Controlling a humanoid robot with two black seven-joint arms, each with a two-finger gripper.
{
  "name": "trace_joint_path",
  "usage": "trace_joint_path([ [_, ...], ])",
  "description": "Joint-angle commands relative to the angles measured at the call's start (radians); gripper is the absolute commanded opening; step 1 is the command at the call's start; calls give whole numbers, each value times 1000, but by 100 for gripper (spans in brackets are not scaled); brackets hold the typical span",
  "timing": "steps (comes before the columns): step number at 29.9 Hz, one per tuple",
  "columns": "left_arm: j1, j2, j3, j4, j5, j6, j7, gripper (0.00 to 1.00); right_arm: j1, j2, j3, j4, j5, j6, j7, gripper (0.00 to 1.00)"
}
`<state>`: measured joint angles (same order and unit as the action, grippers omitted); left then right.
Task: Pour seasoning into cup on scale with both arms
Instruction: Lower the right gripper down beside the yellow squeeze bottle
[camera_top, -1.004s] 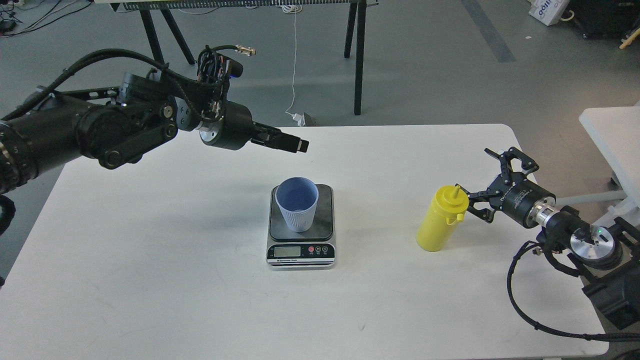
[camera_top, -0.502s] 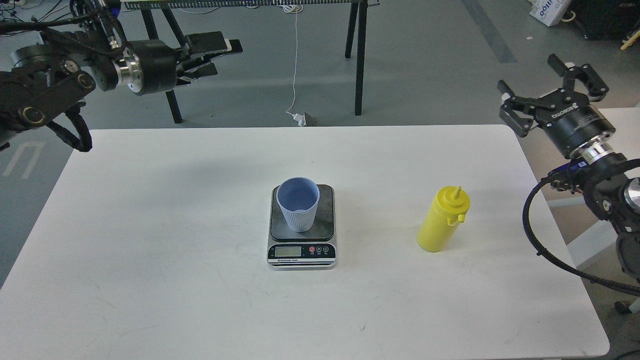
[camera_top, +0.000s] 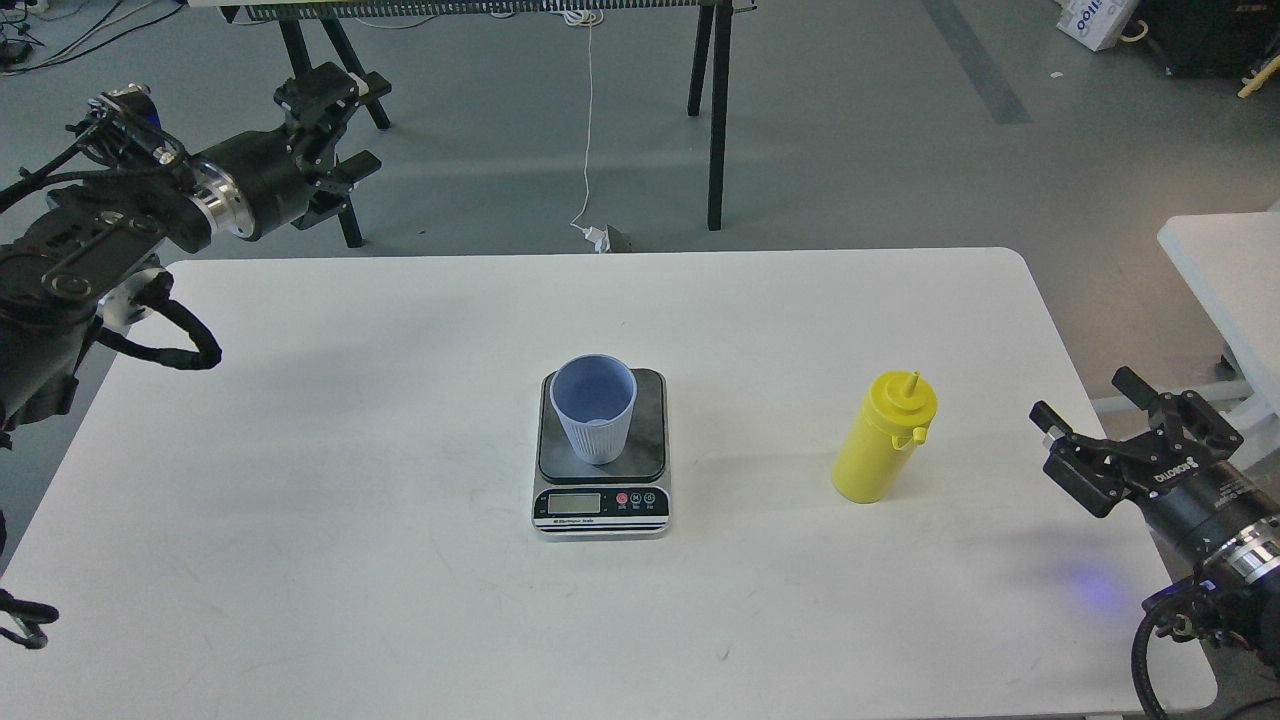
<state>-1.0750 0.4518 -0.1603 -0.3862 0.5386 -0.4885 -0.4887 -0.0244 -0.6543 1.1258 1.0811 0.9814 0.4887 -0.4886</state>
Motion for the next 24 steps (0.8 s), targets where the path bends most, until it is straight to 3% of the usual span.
trace_joint_path([
  [1, 33, -1, -22, 1, 0, 0, 0, 100, -28, 15, -43, -10, -38, 0, 0, 100],
  [13, 56, 1, -25, 1, -28, 0, 0, 100, 29, 237, -72, -119, -236, 0, 0, 100],
  [24, 66, 1, -25, 1, -28, 0, 0, 100, 112, 312, -75, -194, -316, 0, 0, 100],
])
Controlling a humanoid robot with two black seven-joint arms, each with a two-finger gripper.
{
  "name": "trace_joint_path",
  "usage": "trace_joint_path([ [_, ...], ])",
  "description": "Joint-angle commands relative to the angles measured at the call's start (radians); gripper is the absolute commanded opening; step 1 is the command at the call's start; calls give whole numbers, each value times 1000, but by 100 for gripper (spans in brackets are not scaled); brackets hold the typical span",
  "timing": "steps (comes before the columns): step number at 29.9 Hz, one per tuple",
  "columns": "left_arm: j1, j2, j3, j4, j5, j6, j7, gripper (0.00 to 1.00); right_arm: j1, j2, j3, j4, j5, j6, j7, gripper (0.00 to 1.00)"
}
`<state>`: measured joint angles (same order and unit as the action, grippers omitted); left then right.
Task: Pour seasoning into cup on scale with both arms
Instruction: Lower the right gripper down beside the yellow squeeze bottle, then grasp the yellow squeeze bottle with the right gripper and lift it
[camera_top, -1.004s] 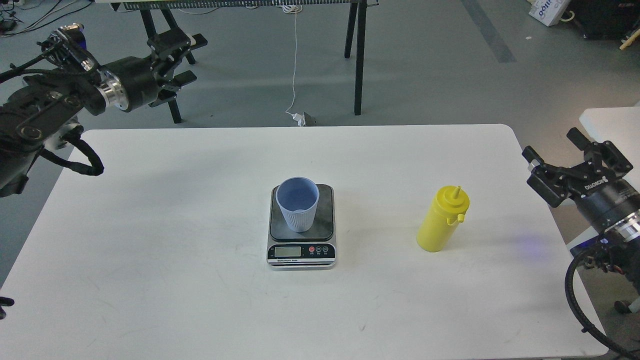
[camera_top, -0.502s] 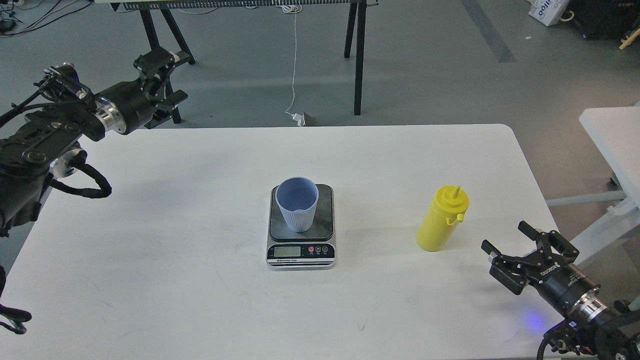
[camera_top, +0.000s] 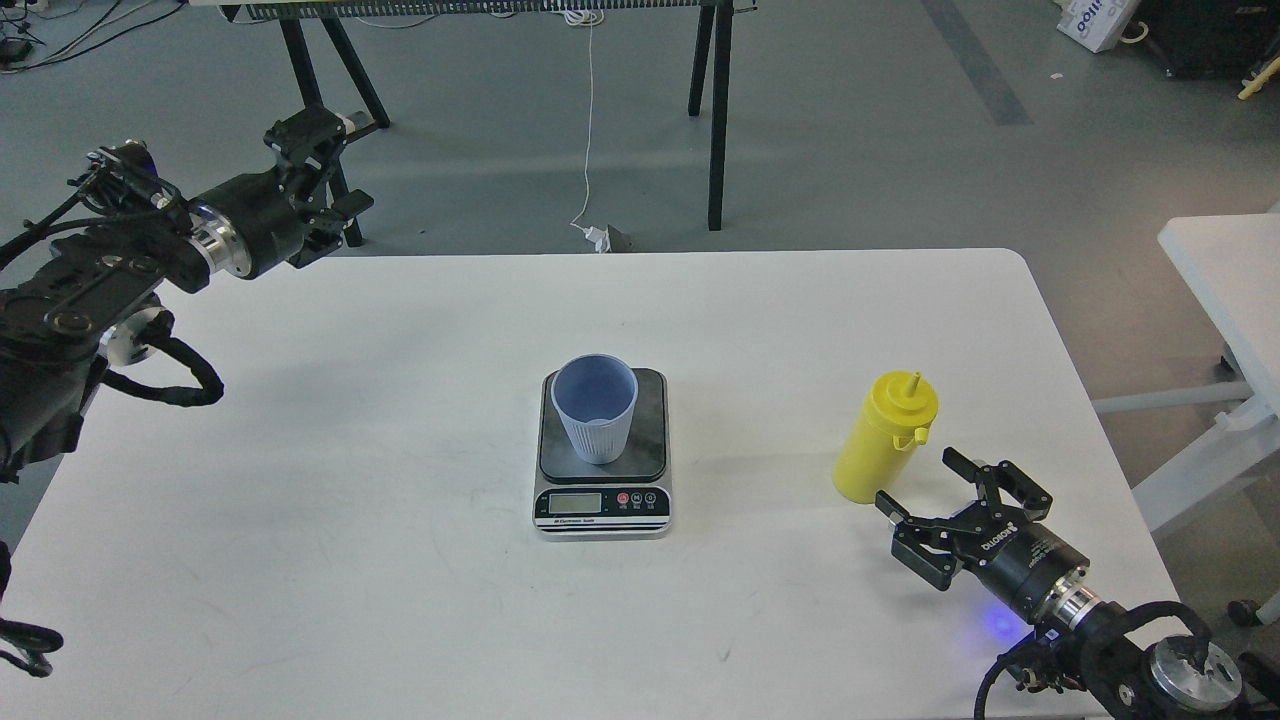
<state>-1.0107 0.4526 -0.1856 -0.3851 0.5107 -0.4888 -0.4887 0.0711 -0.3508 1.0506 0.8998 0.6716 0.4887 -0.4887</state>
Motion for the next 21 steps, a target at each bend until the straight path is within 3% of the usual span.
trace_joint_path([
  [1, 7, 0, 0, 0, 0, 0, 0, 100, 22, 15, 0, -19, -7, 0, 0, 100],
  [21, 38, 4, 0, 0, -8, 0, 0, 100, 119, 112, 0, -108, -101, 0, 0, 100],
])
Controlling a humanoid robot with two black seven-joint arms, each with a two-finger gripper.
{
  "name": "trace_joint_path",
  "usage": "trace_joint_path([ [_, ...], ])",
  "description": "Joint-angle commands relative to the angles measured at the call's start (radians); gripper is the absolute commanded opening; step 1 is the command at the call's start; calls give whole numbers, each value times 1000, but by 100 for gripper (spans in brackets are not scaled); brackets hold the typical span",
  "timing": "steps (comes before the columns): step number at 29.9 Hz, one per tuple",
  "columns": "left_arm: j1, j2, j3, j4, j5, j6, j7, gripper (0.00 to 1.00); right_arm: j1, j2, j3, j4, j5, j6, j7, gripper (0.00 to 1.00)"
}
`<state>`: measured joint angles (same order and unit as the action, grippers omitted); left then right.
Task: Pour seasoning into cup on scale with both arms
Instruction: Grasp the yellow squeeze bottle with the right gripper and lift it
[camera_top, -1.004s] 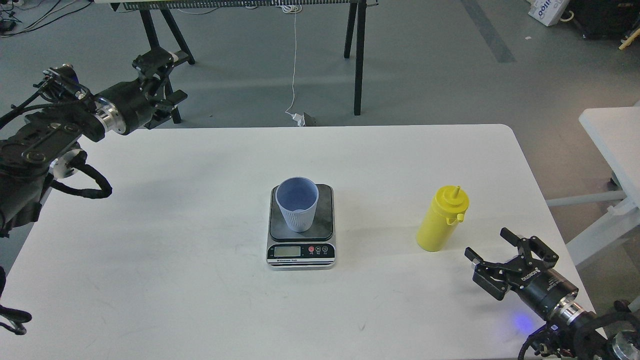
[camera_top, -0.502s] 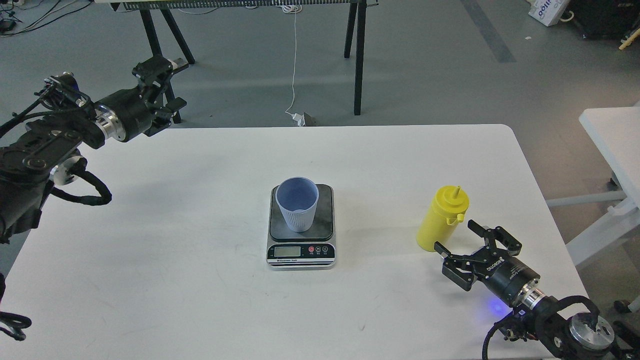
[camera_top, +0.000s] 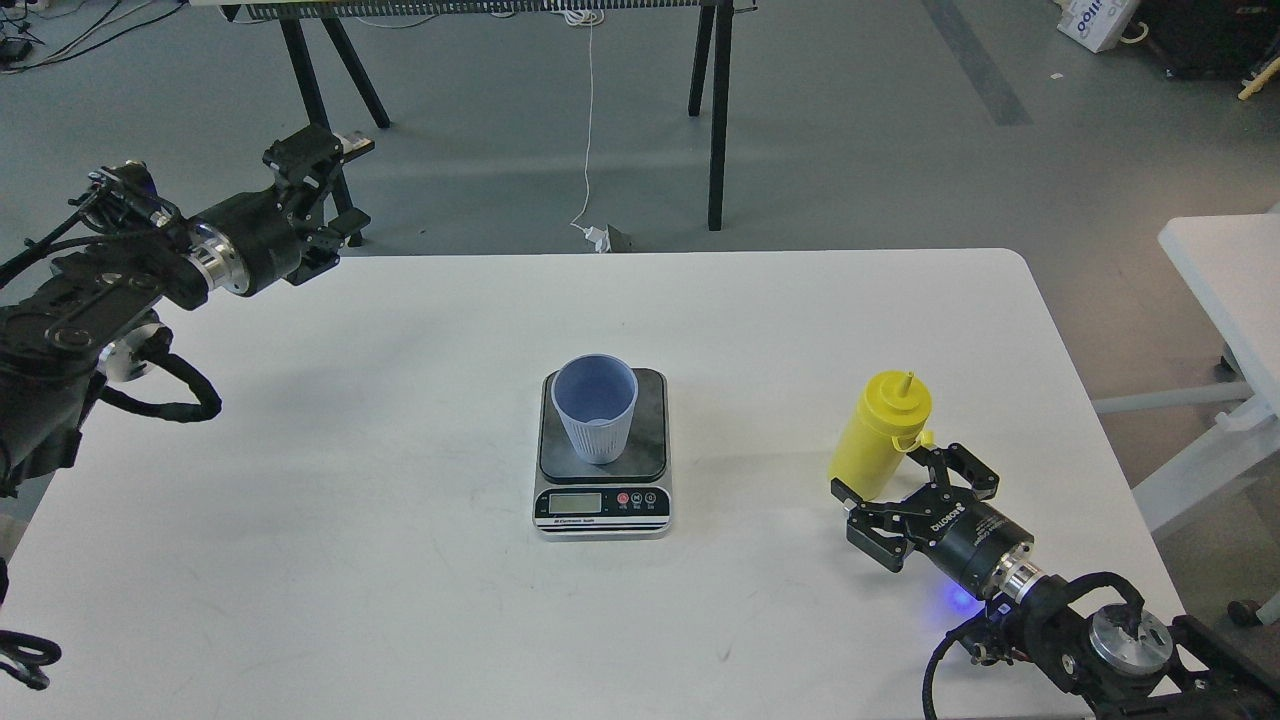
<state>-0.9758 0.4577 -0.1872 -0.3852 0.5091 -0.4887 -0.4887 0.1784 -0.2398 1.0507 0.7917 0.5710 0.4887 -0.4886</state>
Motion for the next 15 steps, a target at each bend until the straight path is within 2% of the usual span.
trace_joint_path([
  [1, 6, -1, 2, 0, -11, 0, 0, 100, 16, 0, 0, -2, 0, 0, 0, 100],
  [11, 28, -5, 2, 0, -14, 0, 0, 100, 87, 37, 0, -60, -42, 0, 0, 97],
  [13, 29, -4, 2, 0, -14, 0, 0, 100, 92, 40, 0, -60, -52, 0, 0, 92],
  [14, 29, -2, 0, 0, -14, 0, 0, 100, 96, 45, 0, -60, -65, 0, 0, 86],
  [15, 29, -2, 2, 0, -14, 0, 0, 100, 104, 48, 0, -60, -77, 0, 0, 75],
])
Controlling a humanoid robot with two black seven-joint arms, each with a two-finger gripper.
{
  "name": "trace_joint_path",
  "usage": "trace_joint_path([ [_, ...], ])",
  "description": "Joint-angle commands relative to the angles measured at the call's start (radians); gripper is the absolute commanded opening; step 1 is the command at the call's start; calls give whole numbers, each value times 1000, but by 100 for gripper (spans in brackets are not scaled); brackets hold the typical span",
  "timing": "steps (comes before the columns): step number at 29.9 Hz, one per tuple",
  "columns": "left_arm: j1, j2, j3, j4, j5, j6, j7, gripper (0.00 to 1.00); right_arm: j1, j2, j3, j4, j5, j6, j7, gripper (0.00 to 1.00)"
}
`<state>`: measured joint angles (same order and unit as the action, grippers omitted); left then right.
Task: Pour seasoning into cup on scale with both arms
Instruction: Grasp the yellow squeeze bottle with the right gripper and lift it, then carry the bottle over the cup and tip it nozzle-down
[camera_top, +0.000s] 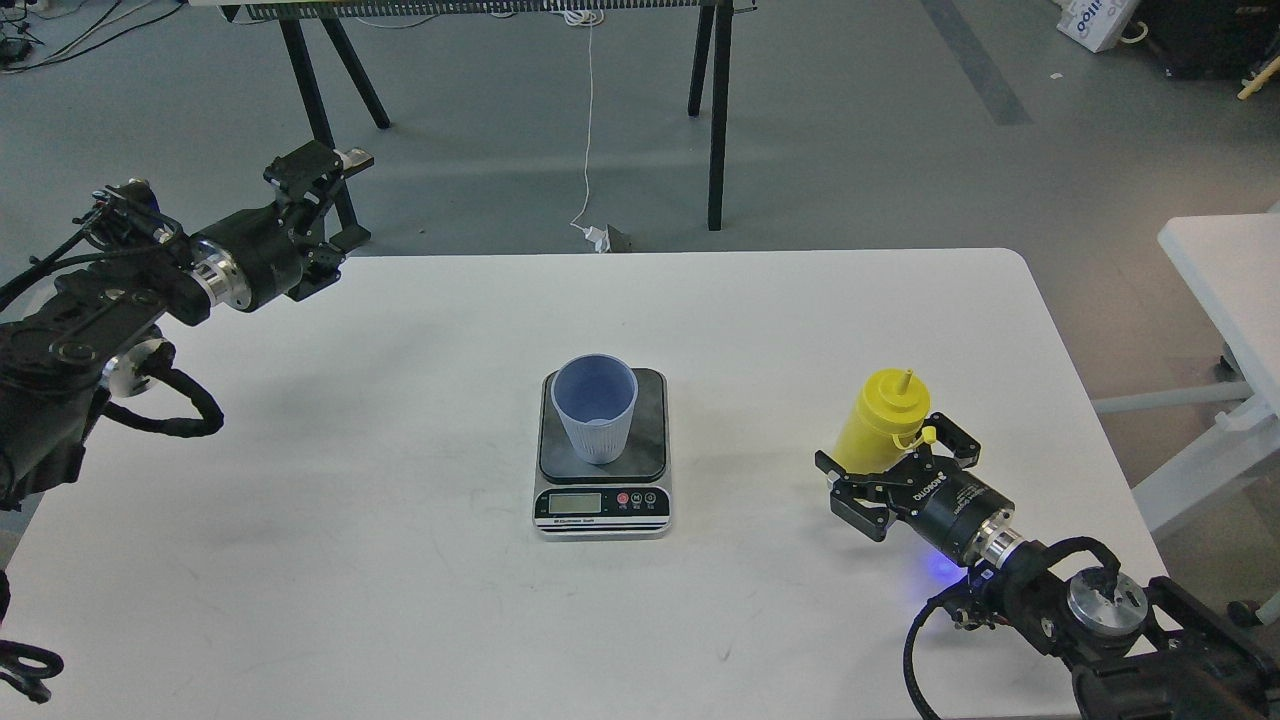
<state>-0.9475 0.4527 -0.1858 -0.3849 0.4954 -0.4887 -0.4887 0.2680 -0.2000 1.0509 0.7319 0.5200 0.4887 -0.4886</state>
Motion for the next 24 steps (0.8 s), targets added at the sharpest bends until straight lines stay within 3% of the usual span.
trace_joint_path([
  [1, 3, 3, 0, 0, 0, 0, 0, 100, 17, 10, 0, 1, -37, 0, 0, 61],
  [3, 9, 3, 0, 0, 0, 0, 0, 100, 19, 17, 0, 3, -52, 0, 0, 26],
  [4, 9, 3, -1, 0, 0, 0, 0, 100, 23, 24, 0, 3, -63, 0, 0, 17],
  [7, 10, 3, 0, 0, 0, 0, 0, 100, 34, 31, 1, 12, -90, 0, 0, 6],
  [14, 12, 3, -1, 0, -1, 0, 0, 100, 181, 13, 5, 9, -158, 0, 18, 2],
  [21, 10, 6, -1, 0, -31, 0, 0, 100, 465, -25, 3, 1, -486, -8, 111, 2],
  [24, 10, 6, -1, 0, -50, 0, 0, 100, 571, -10, -5, 1, -668, -96, 146, 2],
])
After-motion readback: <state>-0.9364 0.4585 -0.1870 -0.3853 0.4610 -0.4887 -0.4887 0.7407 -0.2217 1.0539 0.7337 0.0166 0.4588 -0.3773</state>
